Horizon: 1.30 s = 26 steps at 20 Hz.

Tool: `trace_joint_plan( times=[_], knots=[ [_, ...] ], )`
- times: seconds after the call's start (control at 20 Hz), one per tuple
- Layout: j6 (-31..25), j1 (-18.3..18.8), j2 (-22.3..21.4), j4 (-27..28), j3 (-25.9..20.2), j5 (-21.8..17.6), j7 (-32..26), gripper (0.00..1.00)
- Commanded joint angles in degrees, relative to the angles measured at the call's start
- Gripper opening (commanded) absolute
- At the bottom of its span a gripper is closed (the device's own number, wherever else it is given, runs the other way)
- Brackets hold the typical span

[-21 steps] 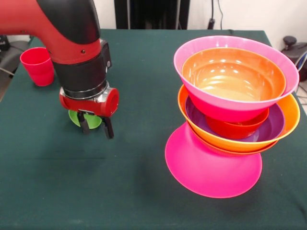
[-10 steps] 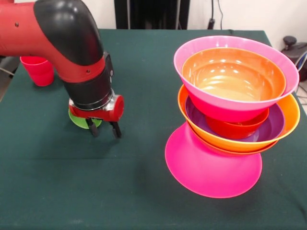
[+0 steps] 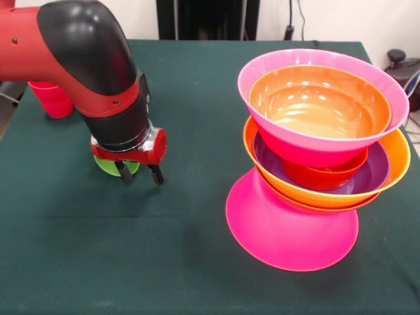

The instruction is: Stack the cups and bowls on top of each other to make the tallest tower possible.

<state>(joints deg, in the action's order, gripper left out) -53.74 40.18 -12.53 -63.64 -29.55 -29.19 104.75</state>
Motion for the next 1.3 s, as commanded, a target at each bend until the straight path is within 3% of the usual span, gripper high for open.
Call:
trace_joint_plan(
  times=[0.05, 0.7, 1.0, 1.3],
  knots=[
    [-5.9, -1.6, -2.4, 0.0, -1.9, -2.0, -16.7, 1.0],
    [-5.2, -0.6, -4.0, -1.5, -3.0, -1.4, -17.0, 1.0],
    [-3.9, 0.3, -2.3, -3.4, -2.5, -1.7, -16.7, 1.0],
    [-6.1, 0.3, -0.9, -2.6, -2.3, -1.8, -17.8, 1.0]
  ],
)
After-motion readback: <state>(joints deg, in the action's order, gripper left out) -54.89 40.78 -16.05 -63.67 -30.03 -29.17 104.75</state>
